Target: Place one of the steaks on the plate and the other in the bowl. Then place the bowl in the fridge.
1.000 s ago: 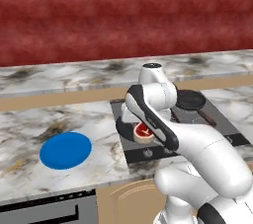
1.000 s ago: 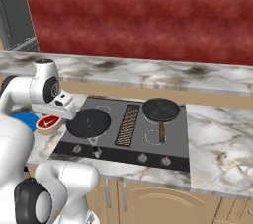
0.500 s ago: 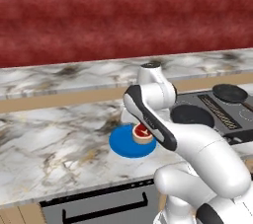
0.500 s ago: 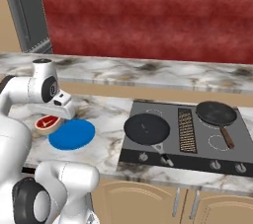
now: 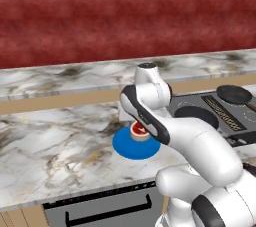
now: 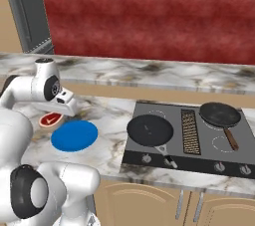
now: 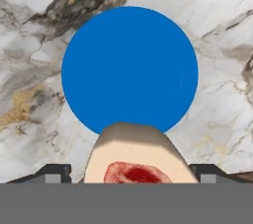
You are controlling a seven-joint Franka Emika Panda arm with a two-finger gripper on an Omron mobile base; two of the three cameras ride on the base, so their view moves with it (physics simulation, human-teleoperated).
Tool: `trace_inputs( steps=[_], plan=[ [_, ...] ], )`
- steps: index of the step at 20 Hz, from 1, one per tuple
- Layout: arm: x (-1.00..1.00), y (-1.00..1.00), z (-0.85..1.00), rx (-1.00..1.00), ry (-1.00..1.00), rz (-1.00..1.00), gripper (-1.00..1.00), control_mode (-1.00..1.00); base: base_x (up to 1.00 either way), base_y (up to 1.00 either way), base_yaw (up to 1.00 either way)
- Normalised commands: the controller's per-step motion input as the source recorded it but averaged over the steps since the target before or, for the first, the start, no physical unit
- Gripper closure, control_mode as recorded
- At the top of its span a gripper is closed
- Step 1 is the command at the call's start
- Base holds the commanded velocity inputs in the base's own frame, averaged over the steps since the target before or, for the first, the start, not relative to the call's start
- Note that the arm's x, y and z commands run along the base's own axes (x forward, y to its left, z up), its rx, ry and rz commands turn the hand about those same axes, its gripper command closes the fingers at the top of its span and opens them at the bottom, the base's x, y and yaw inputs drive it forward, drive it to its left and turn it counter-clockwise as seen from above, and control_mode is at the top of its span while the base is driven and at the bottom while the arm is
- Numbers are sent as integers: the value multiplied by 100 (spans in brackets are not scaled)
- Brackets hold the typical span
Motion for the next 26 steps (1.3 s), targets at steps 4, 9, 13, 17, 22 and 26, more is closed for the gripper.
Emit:
trace_inputs(
  steps=[4,9,13,17,22,26],
  plan=[
    [95,0,-46,-2,1,4,100,-100,0,0,0],
    [64,0,-66,0,-2,5,100,-100,0,0,0],
    [21,-1,-76,0,1,0,100,-100,0,0,0],
    [0,0,-64,0,5,0,100,-100,0,0,0],
    [-20,-1,-26,0,0,0,100,-100,0,0,0],
    [-1,-6,-24,0,0,0,100,-100,0,0,0]
  ],
)
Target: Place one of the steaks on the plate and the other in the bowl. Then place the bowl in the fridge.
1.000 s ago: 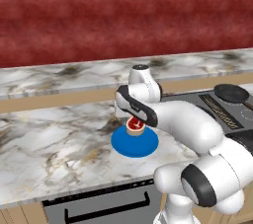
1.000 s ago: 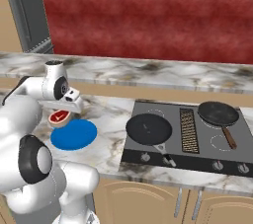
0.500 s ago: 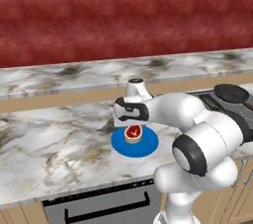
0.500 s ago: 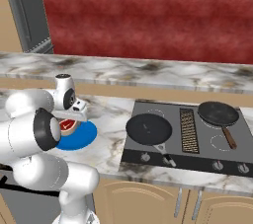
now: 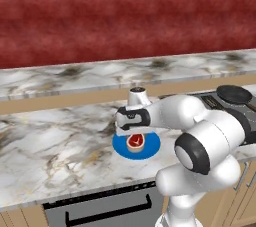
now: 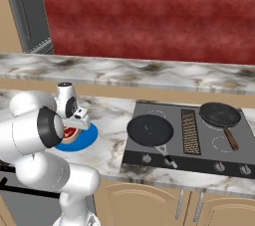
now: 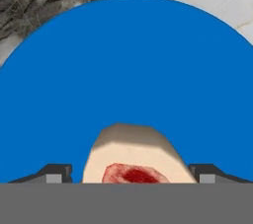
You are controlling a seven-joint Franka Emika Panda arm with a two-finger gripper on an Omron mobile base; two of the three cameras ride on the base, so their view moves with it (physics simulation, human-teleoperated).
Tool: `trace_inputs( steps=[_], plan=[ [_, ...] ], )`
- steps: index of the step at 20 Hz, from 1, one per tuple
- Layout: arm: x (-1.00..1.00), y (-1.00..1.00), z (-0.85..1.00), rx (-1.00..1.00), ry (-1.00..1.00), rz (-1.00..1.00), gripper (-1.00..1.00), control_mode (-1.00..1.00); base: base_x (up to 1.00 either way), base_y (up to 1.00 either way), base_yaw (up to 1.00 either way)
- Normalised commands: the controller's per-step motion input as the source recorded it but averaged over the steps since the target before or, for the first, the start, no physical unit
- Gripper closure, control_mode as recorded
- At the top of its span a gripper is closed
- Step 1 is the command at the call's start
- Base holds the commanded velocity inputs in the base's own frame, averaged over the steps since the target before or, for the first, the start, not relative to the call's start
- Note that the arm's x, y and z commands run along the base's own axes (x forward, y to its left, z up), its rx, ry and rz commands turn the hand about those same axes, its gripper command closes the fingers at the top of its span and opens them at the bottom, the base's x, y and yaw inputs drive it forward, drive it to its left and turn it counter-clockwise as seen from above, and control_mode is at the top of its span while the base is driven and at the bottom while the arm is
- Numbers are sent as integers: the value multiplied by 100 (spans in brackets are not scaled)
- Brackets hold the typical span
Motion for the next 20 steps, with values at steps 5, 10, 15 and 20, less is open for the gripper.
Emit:
trace_inputs(
  steps=[5,10,15,20],
  plan=[
    [3,-6,-5,1,0,0,100,-100,0,0,0],
    [1,0,-1,0,-1,0,-100,-100,0,0,0],
    [8,0,0,0,-1,0,-100,-100,0,0,0],
    [5,-3,3,0,-5,1,-100,-100,0,0,0]
  ],
)
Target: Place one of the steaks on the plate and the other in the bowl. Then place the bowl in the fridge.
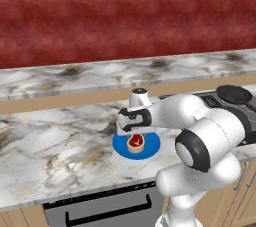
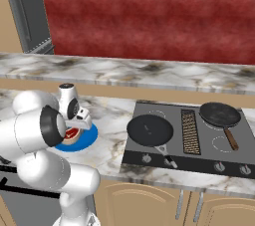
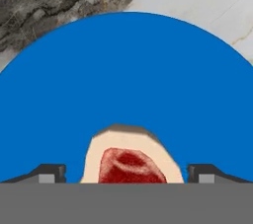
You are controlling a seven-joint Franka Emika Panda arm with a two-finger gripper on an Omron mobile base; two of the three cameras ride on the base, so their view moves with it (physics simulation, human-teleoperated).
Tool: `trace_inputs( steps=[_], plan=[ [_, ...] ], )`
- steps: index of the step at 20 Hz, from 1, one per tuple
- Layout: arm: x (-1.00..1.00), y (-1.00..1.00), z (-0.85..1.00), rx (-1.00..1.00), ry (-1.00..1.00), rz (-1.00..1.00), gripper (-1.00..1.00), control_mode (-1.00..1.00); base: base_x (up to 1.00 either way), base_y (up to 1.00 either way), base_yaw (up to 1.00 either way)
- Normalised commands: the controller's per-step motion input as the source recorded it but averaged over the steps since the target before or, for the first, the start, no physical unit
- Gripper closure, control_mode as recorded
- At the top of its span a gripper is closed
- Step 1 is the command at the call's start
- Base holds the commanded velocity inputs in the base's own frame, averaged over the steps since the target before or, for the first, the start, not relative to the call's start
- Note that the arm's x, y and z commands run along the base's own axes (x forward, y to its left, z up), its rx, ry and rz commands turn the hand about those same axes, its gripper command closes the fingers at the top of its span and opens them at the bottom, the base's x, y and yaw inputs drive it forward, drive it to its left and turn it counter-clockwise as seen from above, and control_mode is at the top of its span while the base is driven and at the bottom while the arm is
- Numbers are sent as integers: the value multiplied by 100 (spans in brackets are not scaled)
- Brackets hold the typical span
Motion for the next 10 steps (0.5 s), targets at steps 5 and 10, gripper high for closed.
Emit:
trace_inputs(
  steps=[5,10],
  plan=[
    [-4,-11,18,0,-7,0,-100,-100,0,0,0],
    [-54,-28,76,-3,-5,0,-100,-100,0,0,0]
  ],
)
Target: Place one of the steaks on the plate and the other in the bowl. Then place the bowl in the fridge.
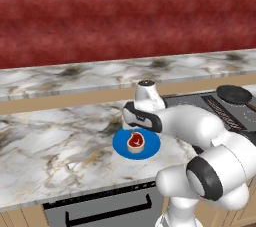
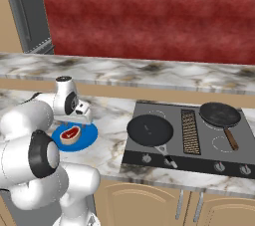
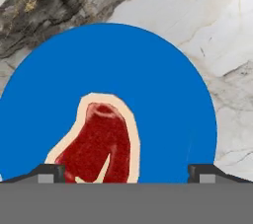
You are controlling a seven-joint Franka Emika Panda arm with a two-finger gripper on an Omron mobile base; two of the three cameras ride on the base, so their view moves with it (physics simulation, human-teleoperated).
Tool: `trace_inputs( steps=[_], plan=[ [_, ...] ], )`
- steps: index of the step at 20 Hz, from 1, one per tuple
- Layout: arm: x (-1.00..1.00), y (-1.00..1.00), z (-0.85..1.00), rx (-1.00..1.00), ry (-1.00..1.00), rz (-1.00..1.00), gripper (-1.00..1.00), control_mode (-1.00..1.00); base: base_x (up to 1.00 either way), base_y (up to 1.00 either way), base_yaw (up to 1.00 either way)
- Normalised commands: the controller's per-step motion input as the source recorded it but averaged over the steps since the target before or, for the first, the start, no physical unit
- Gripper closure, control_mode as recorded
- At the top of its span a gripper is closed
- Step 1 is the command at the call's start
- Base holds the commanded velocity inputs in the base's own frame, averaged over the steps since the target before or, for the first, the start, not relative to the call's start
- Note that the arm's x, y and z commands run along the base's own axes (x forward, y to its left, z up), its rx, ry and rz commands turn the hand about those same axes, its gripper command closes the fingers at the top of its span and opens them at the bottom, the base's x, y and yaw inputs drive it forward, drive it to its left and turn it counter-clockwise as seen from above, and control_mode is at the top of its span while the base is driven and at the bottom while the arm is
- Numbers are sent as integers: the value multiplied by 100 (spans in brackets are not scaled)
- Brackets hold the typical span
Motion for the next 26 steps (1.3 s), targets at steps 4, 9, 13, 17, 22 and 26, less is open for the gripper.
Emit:
trace_inputs(
  steps=[4,9,13,17,22,26],
  plan=[
    [-75,-29,100,-5,0,0,-100,-100,0,0,0],
    [-99,-47,86,0,-2,-1,-100,-100,0,0,0],
    [-74,-46,68,0,-4,0,-100,-100,0,0,0],
    [-68,-31,30,0,-4,0,-100,-100,0,0,0],
    [-27,-14,4,0,0,0,-100,-100,0,0,0],
    [0,0,0,0,0,1,-100,-100,0,0,0]
  ],
)
